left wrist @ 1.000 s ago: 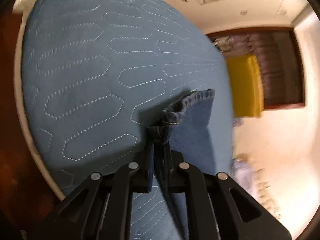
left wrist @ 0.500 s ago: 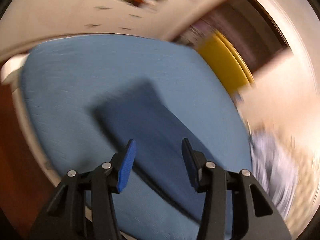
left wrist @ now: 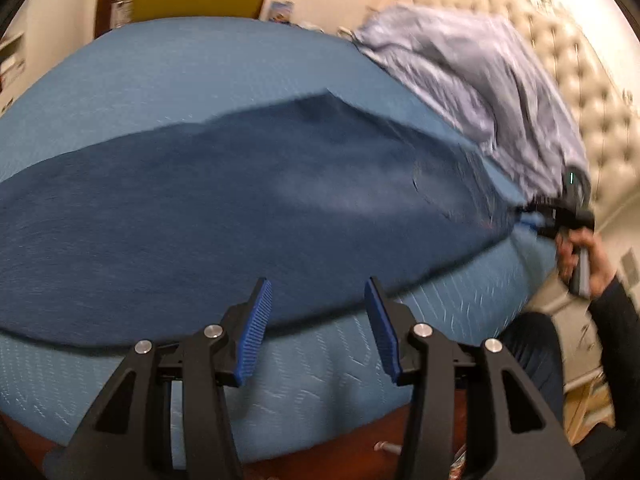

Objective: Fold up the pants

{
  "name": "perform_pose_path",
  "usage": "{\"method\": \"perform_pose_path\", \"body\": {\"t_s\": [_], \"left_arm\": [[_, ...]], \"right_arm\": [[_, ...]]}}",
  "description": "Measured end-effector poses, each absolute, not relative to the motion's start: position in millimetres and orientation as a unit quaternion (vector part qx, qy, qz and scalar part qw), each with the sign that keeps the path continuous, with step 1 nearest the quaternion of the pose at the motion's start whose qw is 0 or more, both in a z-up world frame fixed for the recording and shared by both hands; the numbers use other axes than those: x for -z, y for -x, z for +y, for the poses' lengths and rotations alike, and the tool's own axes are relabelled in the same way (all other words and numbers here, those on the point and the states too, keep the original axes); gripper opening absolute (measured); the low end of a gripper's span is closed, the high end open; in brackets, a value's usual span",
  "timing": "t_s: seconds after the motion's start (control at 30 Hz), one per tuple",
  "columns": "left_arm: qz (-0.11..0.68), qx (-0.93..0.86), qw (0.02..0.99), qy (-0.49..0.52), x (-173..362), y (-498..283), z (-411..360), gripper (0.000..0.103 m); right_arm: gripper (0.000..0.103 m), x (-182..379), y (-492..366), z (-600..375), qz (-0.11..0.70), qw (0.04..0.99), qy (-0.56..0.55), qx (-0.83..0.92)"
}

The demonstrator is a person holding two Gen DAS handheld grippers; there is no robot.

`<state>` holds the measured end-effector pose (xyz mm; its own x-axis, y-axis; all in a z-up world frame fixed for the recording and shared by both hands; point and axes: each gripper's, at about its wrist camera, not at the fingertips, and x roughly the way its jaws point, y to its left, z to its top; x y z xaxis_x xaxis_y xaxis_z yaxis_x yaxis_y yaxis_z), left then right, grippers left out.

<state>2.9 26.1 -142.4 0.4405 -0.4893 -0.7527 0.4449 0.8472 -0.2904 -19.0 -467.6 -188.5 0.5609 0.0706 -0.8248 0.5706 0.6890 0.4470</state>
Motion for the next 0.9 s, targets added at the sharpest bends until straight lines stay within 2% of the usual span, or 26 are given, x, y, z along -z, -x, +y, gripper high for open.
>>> {"method": "perform_pose_path", "body": {"t_s": [0.1, 0.2, 0.43, 0.57, 0.63, 0.7, 0.77, 0.83, 0.87, 0.9], "left_arm": [[0.466, 0.274, 0.841, 0.033, 149.7, -1.7, 17.1, 0.049], [0.471, 0.272, 0.839, 0.035, 153.0, 3.8, 22.8, 0.049], [0.466, 0.270, 0.839, 0.071, 147.9, 2.1, 21.0, 0.049], [0.459, 0.247, 0.849, 0.089, 146.4, 0.8, 38.6, 0.049], [0.455, 0.228, 0.855, 0.100, 145.1, 0.1, 48.8, 0.047], [0.448, 0.213, 0.861, 0.110, 143.6, -0.5, 58.0, 0.047], [0.455, 0.190, 0.864, 0.104, 145.4, -4.3, 65.6, 0.037], [0.455, 0.163, 0.871, 0.083, 147.7, -8.4, 69.1, 0.037], [0.458, 0.152, 0.873, 0.071, 149.0, -10.4, 68.7, 0.037], [0.464, 0.136, 0.874, 0.056, 150.6, -13.4, 68.3, 0.037]], "right_arm": [[0.015, 171.0, 6.2, -467.6, 0.432, 0.827, -0.329, 0.144], [0.014, 139.8, -9.0, -458.4, 0.413, 0.859, -0.272, 0.131], [0.013, 187.9, 2.7, -470.3, 0.451, 0.824, -0.308, 0.149], [0.007, 190.3, 5.3, -467.1, 0.449, 0.832, -0.282, 0.162], [0.020, 189.5, 5.6, -460.7, 0.454, 0.834, -0.256, 0.182], [0.062, 183.4, 12.6, -457.6, 0.454, 0.832, -0.231, 0.220], [0.075, 171.9, 23.7, -451.2, 0.442, 0.834, -0.194, 0.266], [0.079, 153.7, 37.2, -434.3, 0.423, 0.843, -0.151, 0.296], [0.086, 147.9, 40.9, -425.0, 0.419, 0.846, -0.136, 0.301], [0.088, 140.7, 45.0, -406.7, 0.412, 0.856, -0.107, 0.292]]}}
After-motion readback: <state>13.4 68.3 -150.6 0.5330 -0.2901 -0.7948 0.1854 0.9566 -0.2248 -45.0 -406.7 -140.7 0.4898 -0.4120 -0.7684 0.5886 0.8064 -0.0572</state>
